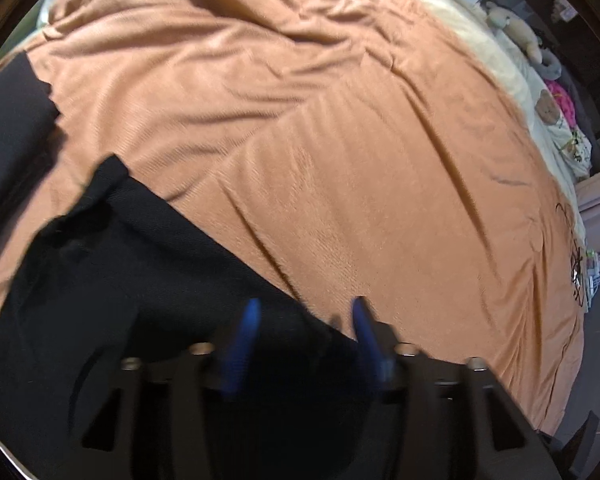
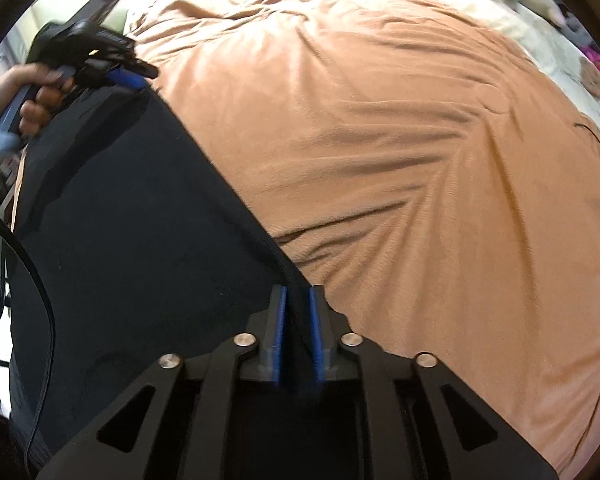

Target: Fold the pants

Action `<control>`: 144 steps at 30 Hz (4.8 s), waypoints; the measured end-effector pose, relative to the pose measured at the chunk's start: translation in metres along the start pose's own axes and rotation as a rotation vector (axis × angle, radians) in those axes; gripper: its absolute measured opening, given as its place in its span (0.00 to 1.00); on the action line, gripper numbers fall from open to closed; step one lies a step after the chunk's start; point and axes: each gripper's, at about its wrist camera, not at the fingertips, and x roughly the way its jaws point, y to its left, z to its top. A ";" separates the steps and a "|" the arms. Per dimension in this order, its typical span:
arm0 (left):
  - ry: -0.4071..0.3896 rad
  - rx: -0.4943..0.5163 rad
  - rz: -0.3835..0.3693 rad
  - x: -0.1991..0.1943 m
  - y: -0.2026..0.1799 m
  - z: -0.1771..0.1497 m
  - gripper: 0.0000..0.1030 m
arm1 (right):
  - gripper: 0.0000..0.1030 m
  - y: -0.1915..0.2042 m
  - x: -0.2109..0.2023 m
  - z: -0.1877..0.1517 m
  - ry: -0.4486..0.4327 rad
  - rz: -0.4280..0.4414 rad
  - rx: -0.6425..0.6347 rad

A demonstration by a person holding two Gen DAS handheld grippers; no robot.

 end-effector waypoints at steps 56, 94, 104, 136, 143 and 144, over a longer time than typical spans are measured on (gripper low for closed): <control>-0.137 -0.093 -0.214 -0.110 0.207 -0.170 0.65 | 0.47 0.068 -0.134 -0.208 -0.240 -0.030 0.492; -0.305 -0.281 -0.415 -0.138 0.234 -0.112 0.04 | 0.14 0.103 -0.084 -0.165 -0.130 -0.011 0.448; -0.268 -0.294 -0.419 -0.127 0.237 -0.120 0.05 | 0.10 0.129 -0.066 -0.173 -0.039 0.123 0.407; -0.249 -0.371 -0.435 -0.101 0.232 -0.142 0.04 | 0.09 0.049 -0.029 -0.103 -0.045 -0.103 0.593; -0.331 -0.304 -0.488 -0.146 0.202 -0.127 0.03 | 0.09 0.057 -0.031 -0.114 -0.032 -0.041 0.577; -0.338 -0.295 -0.500 -0.152 0.197 -0.125 0.03 | 0.09 0.061 -0.032 -0.118 -0.029 -0.023 0.573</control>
